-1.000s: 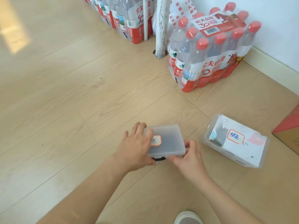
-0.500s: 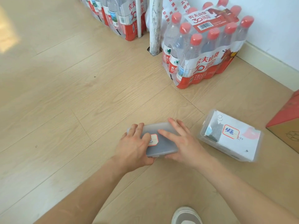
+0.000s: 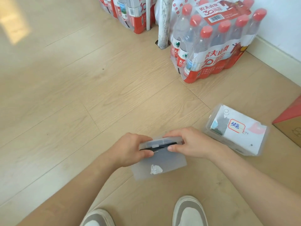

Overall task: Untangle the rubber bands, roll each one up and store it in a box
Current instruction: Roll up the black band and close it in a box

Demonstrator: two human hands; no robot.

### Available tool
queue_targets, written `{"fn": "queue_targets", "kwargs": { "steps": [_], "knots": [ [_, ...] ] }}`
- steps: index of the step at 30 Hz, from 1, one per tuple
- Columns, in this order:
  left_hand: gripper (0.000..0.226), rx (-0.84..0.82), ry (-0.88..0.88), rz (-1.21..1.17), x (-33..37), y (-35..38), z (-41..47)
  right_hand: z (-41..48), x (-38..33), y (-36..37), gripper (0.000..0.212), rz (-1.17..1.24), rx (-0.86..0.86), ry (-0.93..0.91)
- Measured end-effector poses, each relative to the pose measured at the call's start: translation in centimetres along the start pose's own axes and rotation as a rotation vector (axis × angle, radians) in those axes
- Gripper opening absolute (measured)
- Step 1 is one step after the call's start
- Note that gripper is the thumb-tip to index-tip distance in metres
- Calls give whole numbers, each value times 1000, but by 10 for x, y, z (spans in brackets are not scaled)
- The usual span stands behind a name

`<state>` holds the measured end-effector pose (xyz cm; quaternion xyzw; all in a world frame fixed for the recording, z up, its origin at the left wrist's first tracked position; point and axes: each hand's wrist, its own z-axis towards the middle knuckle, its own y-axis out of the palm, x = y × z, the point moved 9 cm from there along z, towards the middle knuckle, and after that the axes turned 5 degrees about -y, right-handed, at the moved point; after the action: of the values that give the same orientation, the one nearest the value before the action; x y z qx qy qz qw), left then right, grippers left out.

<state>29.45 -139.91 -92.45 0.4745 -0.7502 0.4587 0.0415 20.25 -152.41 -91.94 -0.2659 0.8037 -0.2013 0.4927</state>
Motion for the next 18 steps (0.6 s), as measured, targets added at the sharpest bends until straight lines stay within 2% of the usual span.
{"fn": "queue_targets", "kwargs": {
  "steps": [5, 8, 12, 14, 18],
  "knots": [
    [21, 264, 0, -111, 1, 1, -11, 9, 14, 4, 33, -3, 89, 116],
    [19, 325, -27, -144, -6, 5, -13, 12, 16, 12, 35, -53, 144, 137],
    [18, 374, -53, -189, -11, 9, -14, -3, 9, 13, 42, -157, 305, 126],
    [17, 393, -67, -203, -12, 9, -14, -13, -3, 18, 53, -206, 336, 70],
    [21, 444, -58, -197, -11, 9, -16, -13, -18, 49, 106, -339, 64, -17]
  ]
}}
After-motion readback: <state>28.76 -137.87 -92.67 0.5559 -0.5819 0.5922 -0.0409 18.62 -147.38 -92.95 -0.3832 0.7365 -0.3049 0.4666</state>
